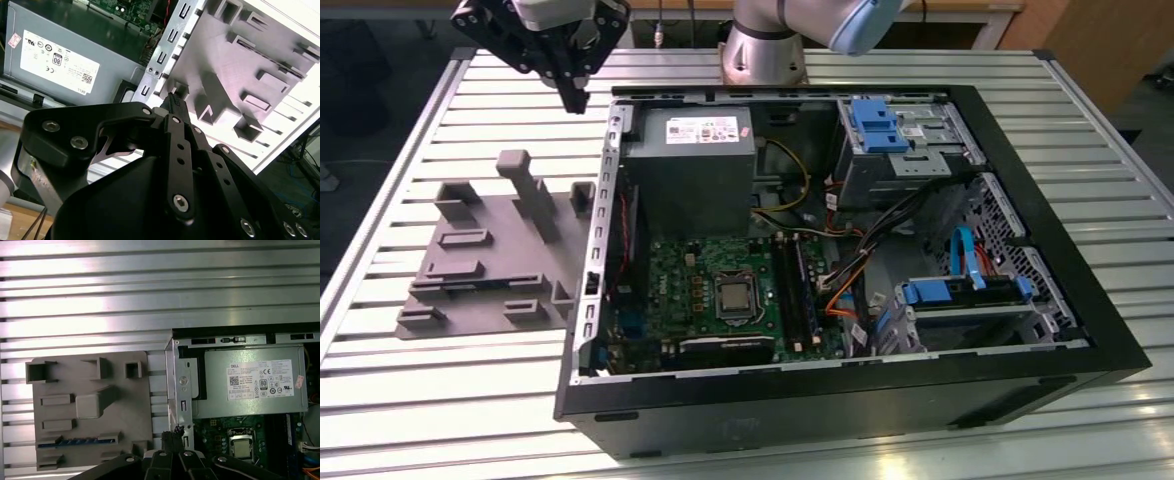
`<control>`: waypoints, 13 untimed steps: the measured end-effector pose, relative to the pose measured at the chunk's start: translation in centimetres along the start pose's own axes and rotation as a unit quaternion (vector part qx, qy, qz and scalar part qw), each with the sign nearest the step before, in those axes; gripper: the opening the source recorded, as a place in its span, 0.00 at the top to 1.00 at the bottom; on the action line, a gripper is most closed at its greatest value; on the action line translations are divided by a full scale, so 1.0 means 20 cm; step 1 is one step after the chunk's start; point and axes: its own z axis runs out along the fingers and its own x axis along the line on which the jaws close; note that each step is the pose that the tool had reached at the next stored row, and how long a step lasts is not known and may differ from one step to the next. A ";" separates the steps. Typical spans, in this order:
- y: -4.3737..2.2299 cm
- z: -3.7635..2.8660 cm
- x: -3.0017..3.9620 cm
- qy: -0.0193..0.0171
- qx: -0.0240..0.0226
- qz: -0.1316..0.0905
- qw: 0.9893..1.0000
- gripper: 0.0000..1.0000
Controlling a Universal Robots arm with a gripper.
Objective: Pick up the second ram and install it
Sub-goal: 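Reach for the second ram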
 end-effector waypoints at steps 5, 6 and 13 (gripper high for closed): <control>-0.001 0.000 0.009 0.000 0.000 0.000 1.000 0.89; -0.001 0.000 0.011 0.000 0.000 0.000 1.000 0.89; -0.002 -0.001 0.027 0.000 0.000 0.000 1.000 0.89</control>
